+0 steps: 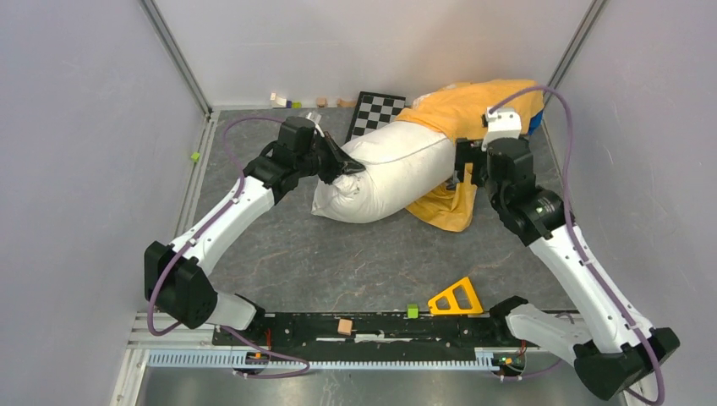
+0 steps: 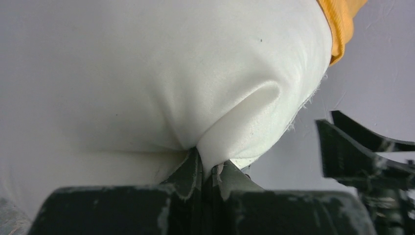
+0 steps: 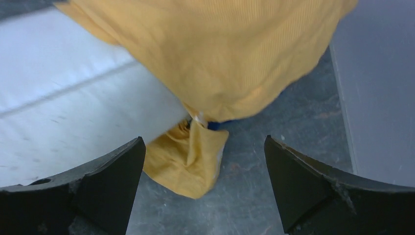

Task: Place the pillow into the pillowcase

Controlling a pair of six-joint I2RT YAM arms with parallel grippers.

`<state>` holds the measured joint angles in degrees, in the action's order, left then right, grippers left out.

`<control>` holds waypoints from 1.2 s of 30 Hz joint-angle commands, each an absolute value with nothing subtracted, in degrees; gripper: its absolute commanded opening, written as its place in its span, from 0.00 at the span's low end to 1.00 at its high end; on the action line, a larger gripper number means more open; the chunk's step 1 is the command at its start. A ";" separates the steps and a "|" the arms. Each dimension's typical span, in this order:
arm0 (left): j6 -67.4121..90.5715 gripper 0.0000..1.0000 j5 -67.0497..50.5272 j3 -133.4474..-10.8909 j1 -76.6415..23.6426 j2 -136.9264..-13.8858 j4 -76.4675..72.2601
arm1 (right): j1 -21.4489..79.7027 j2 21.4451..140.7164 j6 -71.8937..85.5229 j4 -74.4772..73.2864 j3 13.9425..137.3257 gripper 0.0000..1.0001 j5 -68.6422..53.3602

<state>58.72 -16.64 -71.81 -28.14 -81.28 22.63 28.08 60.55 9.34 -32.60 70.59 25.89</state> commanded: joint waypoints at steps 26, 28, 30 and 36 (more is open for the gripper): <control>59.26 0.02 -15.60 -72.07 -27.24 -82.74 17.93 | 17.66 68.54 6.10 -11.78 53.73 0.00 20.94; 58.42 0.02 -15.18 -72.39 -27.39 -82.89 18.14 | 20.32 66.96 6.96 -18.02 60.36 0.00 20.48; 57.41 0.03 -14.47 -73.26 -27.50 -83.33 18.71 | 27.23 66.13 6.74 -24.02 68.62 0.00 24.79; 52.35 0.02 -8.38 -81.89 -33.55 -84.65 23.97 | 40.51 72.33 5.75 -32.40 91.45 0.00 22.12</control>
